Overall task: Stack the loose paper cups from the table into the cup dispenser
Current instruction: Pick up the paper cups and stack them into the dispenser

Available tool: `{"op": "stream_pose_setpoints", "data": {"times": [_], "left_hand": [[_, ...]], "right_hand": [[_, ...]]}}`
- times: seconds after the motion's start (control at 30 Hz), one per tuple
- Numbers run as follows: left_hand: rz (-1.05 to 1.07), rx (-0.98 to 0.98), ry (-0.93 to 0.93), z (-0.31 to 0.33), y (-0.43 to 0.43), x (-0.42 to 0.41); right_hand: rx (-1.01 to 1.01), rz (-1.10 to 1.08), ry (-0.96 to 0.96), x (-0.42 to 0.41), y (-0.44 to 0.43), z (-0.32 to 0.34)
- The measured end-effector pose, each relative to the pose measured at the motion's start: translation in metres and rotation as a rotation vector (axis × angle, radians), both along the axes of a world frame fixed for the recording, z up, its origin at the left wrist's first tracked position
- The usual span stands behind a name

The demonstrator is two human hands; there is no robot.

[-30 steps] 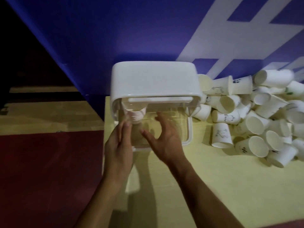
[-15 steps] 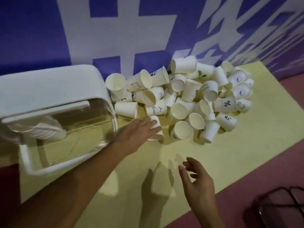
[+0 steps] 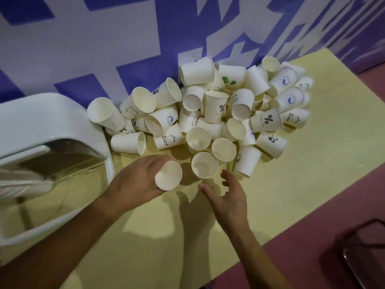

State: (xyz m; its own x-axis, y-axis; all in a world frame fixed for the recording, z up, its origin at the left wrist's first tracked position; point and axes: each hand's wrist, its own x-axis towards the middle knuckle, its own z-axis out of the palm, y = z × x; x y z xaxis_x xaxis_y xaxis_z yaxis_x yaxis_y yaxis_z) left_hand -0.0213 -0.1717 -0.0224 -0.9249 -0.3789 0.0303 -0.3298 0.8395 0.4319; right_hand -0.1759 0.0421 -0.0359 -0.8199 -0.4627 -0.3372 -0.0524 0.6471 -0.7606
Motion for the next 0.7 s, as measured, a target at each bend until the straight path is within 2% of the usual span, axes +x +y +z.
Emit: {"op": "stream_pose_setpoints", "data": {"times": [0.07,0.1,0.17,0.23,0.4,0.7], "left_hand": [[0.375,0.327,0.055,0.014,0.024,0.02],[0.514,0.429,0.118,0.017,0.036,0.03],[0.661,0.495,0.266,0.02,0.058,0.05],[0.767,0.553,0.334,0.019,0.074,0.067],[0.864,0.583,0.509,0.015,0.087,0.101],[1.024,0.612,0.739,0.039,0.059,0.184]], "right_hand": [[-0.043,-0.022,0.037,0.002,-0.016,-0.004],[-0.065,-0.036,0.057,0.003,-0.022,-0.006],[-0.095,-0.073,0.089,0.007,-0.031,-0.011],[-0.11,-0.097,0.118,0.01,-0.038,-0.013],[-0.149,-0.081,0.223,0.016,-0.048,-0.017],[-0.084,-0.044,0.292,0.053,-0.043,0.003]]}}
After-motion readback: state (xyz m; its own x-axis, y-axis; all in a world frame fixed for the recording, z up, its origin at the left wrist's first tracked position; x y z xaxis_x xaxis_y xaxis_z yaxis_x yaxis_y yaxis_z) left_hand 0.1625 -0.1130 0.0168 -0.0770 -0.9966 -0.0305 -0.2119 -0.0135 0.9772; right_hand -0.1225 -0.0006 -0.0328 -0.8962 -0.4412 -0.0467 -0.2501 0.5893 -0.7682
